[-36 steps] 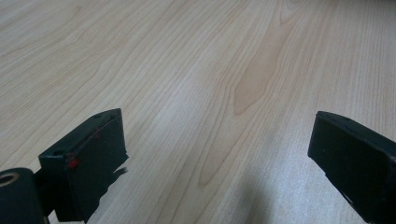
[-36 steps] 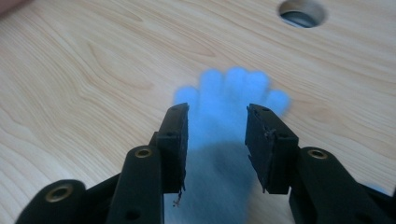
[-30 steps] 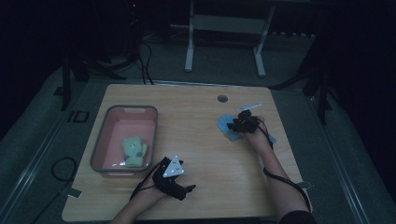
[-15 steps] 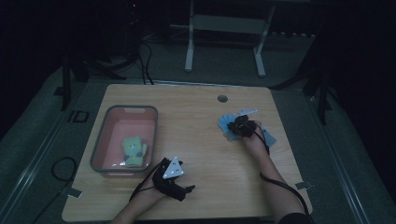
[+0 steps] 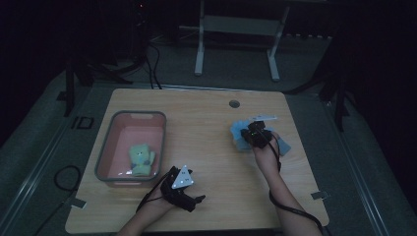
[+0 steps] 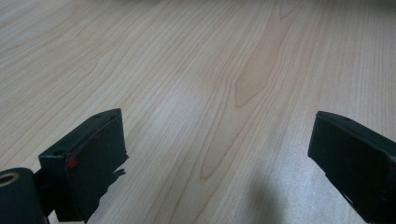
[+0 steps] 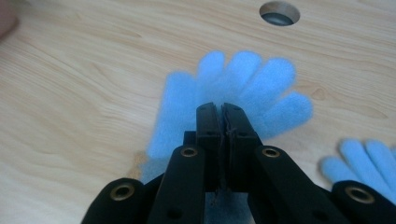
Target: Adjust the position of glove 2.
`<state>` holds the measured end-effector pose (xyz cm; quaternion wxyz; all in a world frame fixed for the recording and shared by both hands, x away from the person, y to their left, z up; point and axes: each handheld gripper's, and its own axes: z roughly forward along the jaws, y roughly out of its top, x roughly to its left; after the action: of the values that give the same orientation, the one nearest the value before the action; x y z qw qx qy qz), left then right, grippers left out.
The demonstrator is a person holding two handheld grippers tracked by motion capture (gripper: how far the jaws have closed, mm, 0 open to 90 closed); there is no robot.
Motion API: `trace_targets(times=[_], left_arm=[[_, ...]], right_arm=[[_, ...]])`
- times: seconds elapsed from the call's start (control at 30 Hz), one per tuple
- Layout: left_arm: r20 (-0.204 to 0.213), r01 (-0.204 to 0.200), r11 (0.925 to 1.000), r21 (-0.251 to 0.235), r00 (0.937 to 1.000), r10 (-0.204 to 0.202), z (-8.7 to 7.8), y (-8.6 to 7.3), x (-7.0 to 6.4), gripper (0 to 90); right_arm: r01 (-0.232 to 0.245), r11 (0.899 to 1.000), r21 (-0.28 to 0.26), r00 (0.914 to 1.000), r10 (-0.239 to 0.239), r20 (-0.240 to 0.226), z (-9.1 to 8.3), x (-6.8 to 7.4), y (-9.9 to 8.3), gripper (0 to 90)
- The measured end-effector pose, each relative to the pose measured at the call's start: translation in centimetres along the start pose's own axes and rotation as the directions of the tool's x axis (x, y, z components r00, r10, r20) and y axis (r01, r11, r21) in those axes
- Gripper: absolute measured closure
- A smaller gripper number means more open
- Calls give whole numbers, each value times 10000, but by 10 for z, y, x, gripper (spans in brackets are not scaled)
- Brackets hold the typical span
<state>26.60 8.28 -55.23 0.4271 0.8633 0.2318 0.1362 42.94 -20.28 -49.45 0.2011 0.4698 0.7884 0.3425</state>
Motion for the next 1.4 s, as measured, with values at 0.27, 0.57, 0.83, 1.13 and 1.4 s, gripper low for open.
trace_targets(times=[0.27,0.57,0.83,1.13,1.4], left_arm=[[56,-29,10000,-6,10000,29,1,0,0,46],[166,-172,9999,11,9997,172,1,1,-1,46],[256,-110,9998,-145,9996,114,0,1,-3,46],[215,-309,9995,-29,9993,310,1,0,-5,45],[100,-408,9992,-57,9991,409,1,-1,-5,45]], right_arm=[[-141,9995,-280,9997,146,197,-41,35,-7,864],[-276,9990,-339,9996,279,88,-60,58,-30,863],[-463,9989,104,9989,462,53,-42,73,-57,863],[-394,9973,614,9991,385,161,-15,78,-69,852],[-26,9969,790,9996,4,279,-4,82,-76,702]])
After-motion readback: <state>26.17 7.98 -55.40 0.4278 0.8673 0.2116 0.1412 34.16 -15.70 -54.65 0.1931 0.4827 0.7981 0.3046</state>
